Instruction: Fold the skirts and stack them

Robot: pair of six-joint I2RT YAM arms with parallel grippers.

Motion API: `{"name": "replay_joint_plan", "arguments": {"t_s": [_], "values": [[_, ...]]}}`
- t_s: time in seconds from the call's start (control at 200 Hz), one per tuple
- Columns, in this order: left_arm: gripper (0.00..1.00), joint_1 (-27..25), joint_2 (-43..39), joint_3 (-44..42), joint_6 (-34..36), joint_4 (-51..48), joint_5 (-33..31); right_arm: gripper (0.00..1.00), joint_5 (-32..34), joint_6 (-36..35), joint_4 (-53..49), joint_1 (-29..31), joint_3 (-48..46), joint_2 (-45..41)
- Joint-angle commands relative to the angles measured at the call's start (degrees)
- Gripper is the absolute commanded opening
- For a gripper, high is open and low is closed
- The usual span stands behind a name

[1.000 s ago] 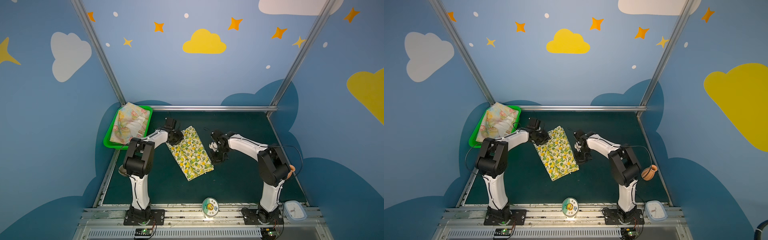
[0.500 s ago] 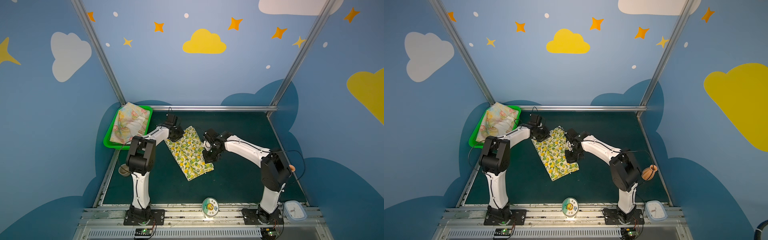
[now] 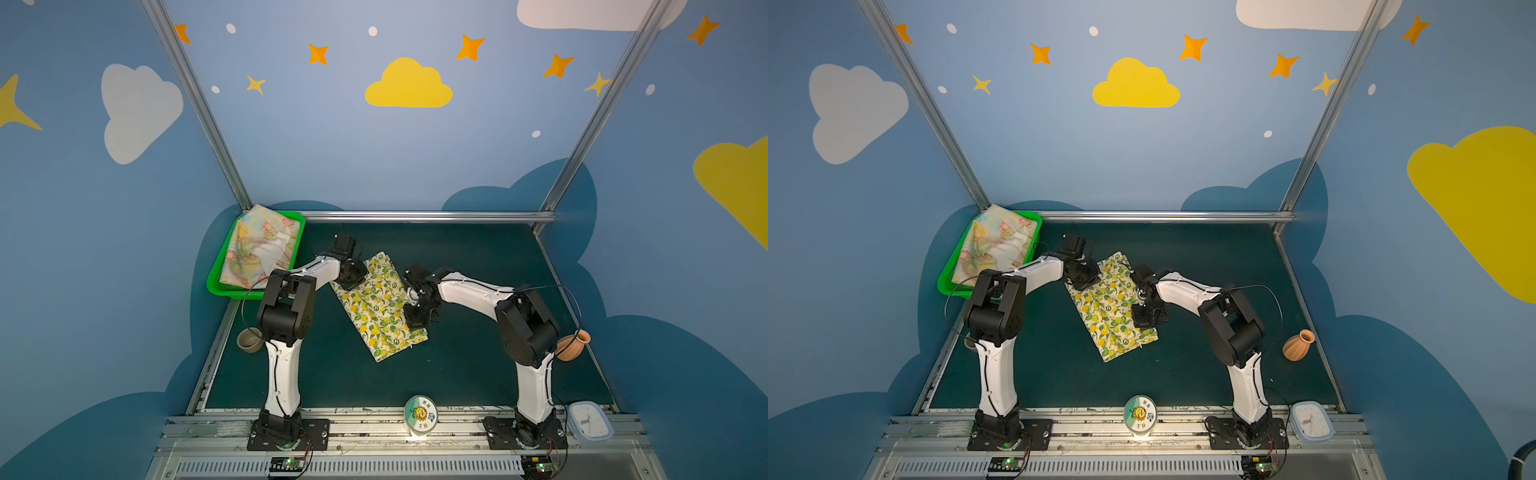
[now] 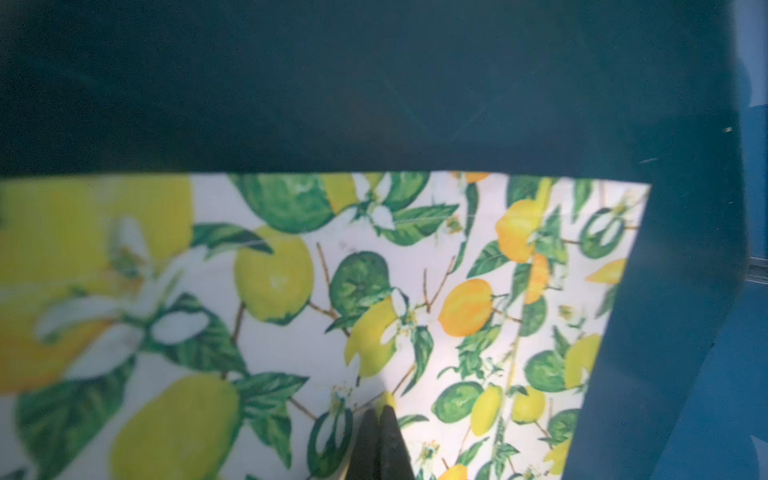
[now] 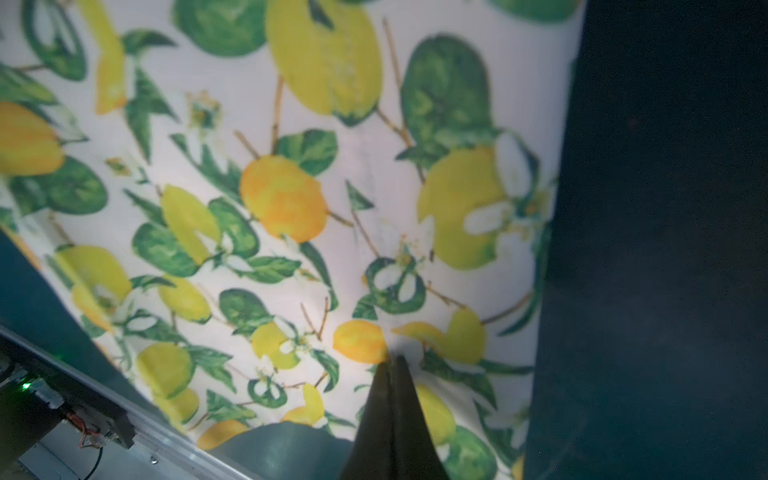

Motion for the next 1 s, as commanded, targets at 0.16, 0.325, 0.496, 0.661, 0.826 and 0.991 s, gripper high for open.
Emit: {"name": "replay_joint_plan", "arguments": {"t_s": [0.16,0.325,0.496,0.661,0.826,0.991], "values": [[0.04,0.0,1.1,-3.8,-1.9,-0.7,-0.2,0.0,2.3,-1.5,-3.6,-3.9,2.1,4.6],[0.04,0.0,-1.1,-7.3,-2.7,0.3,-0.1,0.0,4.8,-4.0,-6.6,-6.0,6.4,7.2],[0.04,-0.3,-5.3,-12.9,-3.7,2.3,0.9,0.0,6.5,-6.1,-9.7,-9.0,11.9,9.7],[0.04,-0.5,-10.1,-18.5,-2.7,2.9,0.6,0.0,7.5,-6.7,-11.1,-11.5,17.4,12.0],[0.04,-0.6,-14.2,-21.9,-2.3,1.9,-0.3,0.0,8.6,-7.4,-13.1,-13.0,22.8,12.8],[0.04,0.3,-19.0,-20.2,0.3,-1.8,-2.3,0.0,8.0,-7.9,-14.2,-10.8,21.3,4.8]]}}
